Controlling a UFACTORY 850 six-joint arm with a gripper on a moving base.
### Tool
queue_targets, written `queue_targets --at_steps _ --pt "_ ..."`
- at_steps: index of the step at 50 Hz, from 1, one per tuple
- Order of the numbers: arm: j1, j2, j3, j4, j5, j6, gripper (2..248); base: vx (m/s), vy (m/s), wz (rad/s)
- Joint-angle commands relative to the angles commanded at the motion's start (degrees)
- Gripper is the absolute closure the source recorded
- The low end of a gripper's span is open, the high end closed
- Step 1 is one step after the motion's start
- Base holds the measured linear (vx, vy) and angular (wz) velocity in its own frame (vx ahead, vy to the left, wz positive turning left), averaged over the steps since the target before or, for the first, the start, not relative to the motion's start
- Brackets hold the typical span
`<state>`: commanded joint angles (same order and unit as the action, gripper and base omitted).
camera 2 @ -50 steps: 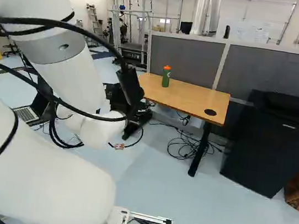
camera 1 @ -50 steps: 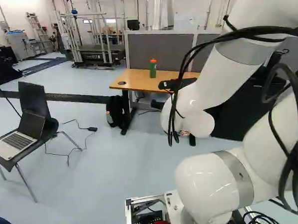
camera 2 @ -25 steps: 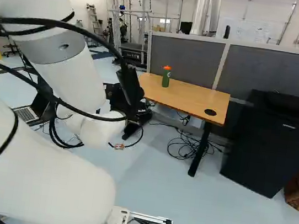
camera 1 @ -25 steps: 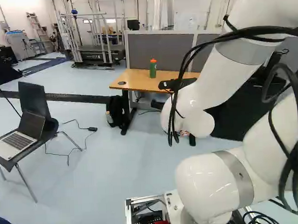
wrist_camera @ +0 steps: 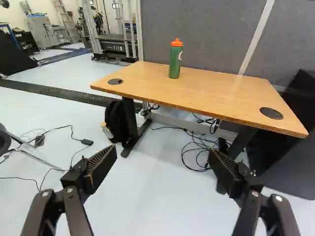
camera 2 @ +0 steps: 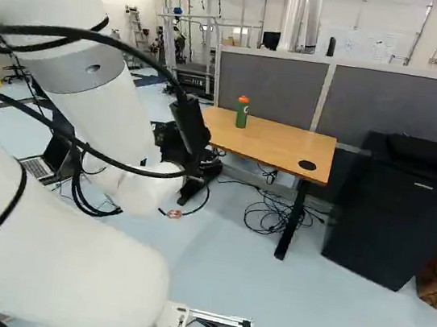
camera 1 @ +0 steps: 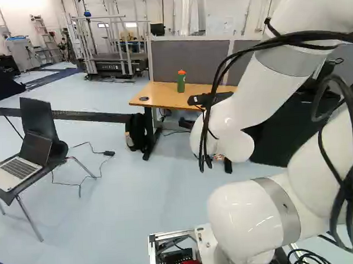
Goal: Pick up the green bottle from the table
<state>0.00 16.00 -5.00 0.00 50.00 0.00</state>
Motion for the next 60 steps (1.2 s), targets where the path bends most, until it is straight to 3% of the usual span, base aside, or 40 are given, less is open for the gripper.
queue_targets --at_steps 60 --pt "0.0 0.0 0.0 0.0 0.0 0.0 3 0.184 0.037 -0.016"
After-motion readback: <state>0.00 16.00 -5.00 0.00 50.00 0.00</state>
